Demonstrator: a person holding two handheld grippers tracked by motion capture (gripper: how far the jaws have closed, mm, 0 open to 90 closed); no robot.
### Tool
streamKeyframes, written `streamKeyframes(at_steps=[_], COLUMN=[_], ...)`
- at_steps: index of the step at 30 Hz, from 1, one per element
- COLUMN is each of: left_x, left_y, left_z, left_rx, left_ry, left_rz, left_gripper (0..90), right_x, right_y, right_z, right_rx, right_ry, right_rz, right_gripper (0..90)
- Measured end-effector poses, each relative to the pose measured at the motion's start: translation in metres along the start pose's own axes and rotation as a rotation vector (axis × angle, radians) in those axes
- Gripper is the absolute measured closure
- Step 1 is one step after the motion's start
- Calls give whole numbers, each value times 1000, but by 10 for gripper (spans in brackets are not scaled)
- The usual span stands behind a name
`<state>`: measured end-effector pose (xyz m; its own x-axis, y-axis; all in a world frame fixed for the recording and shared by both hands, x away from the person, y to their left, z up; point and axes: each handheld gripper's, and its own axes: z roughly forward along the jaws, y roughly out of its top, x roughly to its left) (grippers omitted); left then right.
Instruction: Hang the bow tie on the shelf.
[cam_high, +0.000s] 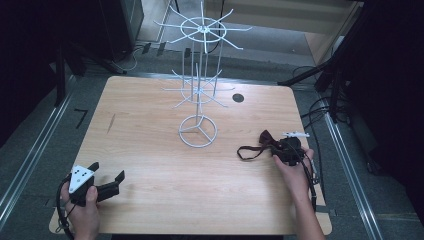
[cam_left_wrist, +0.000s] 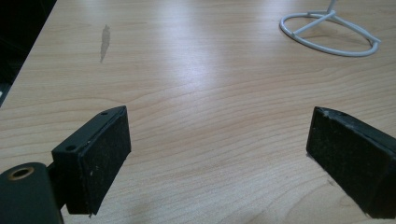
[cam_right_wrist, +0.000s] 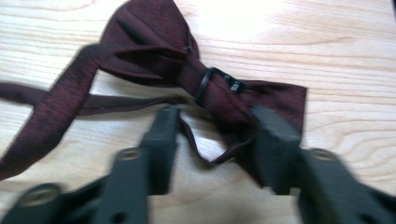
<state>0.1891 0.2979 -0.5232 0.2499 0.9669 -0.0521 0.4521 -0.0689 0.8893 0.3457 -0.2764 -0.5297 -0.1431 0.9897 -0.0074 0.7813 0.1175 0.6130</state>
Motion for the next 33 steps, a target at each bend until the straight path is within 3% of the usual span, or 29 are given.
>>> streamKeyframes(at_steps=[3, 6, 8, 9, 22, 33], left_x=[0, 0, 0, 0, 1, 1], left_y=[0, 0, 0, 0, 0, 0], left_z=[0, 0, 0, 0, -1, -1], left_rx=[1, 0, 0, 1, -5, -8], left_ry=[1, 1, -1, -2, -8, -6], left_rz=[1, 0, -2, -2, -10, 2], left_gripper=[70, 70, 70, 70, 70, 73], right_x=[-1, -3, -6, -10, -11, 6], right_y=[-1, -2, -2, -3, -6, 3], right_z=[-2, -2, -3, -5, -12, -36], right_rx=[-1, -2, -2, -1, -22, -126], right_ry=[-25, -30, -7, 26, 155, 259], right_rz=[-23, -34, -20, -10, 53, 68], right_gripper=[742, 802, 852, 879, 895, 895])
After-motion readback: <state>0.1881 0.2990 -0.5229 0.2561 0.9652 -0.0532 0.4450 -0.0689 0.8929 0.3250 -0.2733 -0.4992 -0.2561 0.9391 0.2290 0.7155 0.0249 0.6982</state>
